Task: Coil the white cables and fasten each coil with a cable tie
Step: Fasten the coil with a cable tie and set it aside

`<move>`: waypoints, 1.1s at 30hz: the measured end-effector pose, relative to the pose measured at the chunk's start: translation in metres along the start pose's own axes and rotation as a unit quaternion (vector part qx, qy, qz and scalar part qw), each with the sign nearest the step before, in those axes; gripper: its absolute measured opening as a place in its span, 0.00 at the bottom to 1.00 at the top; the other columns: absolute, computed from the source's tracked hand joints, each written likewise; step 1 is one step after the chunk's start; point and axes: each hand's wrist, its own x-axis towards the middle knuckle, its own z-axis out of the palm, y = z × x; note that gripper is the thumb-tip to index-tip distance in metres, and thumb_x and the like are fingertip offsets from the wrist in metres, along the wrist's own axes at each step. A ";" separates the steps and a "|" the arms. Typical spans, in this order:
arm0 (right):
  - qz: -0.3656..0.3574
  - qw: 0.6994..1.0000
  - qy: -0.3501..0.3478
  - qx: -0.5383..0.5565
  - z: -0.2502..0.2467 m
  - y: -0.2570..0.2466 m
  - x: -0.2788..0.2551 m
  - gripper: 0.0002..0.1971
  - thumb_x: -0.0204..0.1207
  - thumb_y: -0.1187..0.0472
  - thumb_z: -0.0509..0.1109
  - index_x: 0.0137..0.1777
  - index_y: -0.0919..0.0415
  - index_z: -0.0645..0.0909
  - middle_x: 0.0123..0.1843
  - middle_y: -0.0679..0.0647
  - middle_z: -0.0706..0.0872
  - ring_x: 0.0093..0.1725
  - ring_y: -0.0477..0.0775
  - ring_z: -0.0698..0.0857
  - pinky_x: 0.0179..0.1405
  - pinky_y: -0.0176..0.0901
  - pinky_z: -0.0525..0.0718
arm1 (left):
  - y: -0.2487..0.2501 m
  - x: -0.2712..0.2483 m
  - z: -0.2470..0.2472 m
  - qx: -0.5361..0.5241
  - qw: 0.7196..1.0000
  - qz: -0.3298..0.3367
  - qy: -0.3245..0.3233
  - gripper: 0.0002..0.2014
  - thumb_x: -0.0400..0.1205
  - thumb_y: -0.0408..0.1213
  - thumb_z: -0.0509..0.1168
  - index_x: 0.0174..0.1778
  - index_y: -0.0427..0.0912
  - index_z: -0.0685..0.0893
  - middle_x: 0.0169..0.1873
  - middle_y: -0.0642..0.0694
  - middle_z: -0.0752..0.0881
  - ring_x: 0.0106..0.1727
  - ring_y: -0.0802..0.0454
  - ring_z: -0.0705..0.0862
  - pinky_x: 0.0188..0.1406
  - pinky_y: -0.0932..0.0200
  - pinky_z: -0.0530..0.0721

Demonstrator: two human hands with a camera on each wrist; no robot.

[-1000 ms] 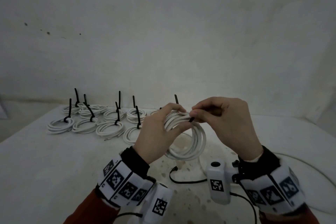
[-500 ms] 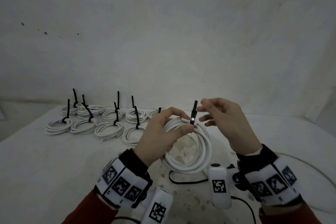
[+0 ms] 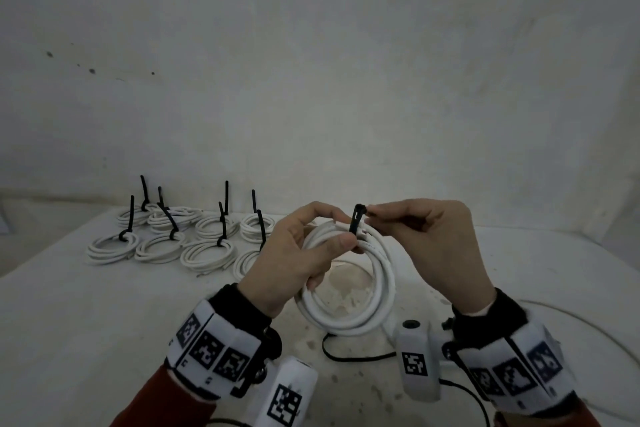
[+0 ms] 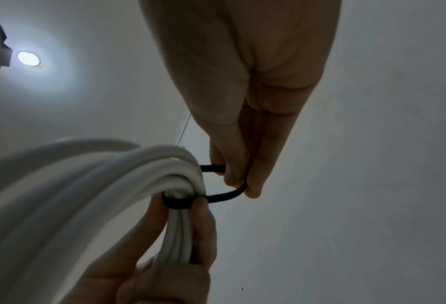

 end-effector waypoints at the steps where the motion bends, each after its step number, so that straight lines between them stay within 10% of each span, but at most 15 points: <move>1: -0.005 1.000 0.003 -0.015 0.000 0.000 0.000 0.13 0.66 0.74 0.78 0.40 0.53 0.90 0.38 0.48 0.92 0.39 0.50 0.92 0.44 0.40 0.89 | 0.000 0.000 0.000 0.004 1.000 0.000 0.002 0.09 0.73 0.34 0.69 0.47 0.40 0.79 0.17 0.56 0.78 0.15 0.57 0.64 0.14 0.69 0.67; 12: -0.034 0.998 -0.031 -0.036 -0.003 -0.005 -0.003 0.10 0.71 0.73 0.76 0.44 0.57 0.91 0.41 0.49 0.93 0.41 0.48 0.92 0.42 0.50 0.90 | 0.004 -0.003 0.003 0.016 0.999 -0.024 -0.025 0.10 0.73 0.35 0.70 0.47 0.39 0.78 0.19 0.55 0.81 0.17 0.57 0.64 0.14 0.68 0.68; 19: 0.070 0.995 -0.048 0.061 0.002 -0.012 -0.003 0.14 0.64 0.53 0.79 0.38 0.66 0.89 0.38 0.59 0.91 0.40 0.60 0.91 0.47 0.60 0.89 | 0.003 -0.001 0.001 0.096 0.995 -0.023 -0.004 0.10 0.72 0.37 0.73 0.45 0.39 0.82 0.21 0.55 0.82 0.18 0.57 0.68 0.16 0.66 0.69; 30: 0.169 0.967 -0.025 0.189 0.005 -0.013 -0.004 0.13 0.63 0.64 0.76 0.45 0.73 0.87 0.40 0.70 0.90 0.42 0.59 0.90 0.49 0.46 0.88 | -0.001 0.000 0.001 0.149 0.989 0.017 0.004 0.08 0.74 0.29 0.74 0.45 0.35 0.83 0.23 0.60 0.84 0.20 0.68 0.77 0.24 0.78 0.72; 33: 0.171 0.965 -0.007 0.197 0.006 -0.014 -0.004 0.17 0.66 0.68 0.76 0.55 0.66 0.82 0.40 0.70 0.89 0.44 0.62 0.90 0.49 0.49 0.89 | -0.004 0.000 -0.001 0.168 0.985 0.034 0.008 0.08 0.73 0.35 0.76 0.43 0.42 0.84 0.33 0.54 0.89 0.31 0.60 0.85 0.35 0.65 0.82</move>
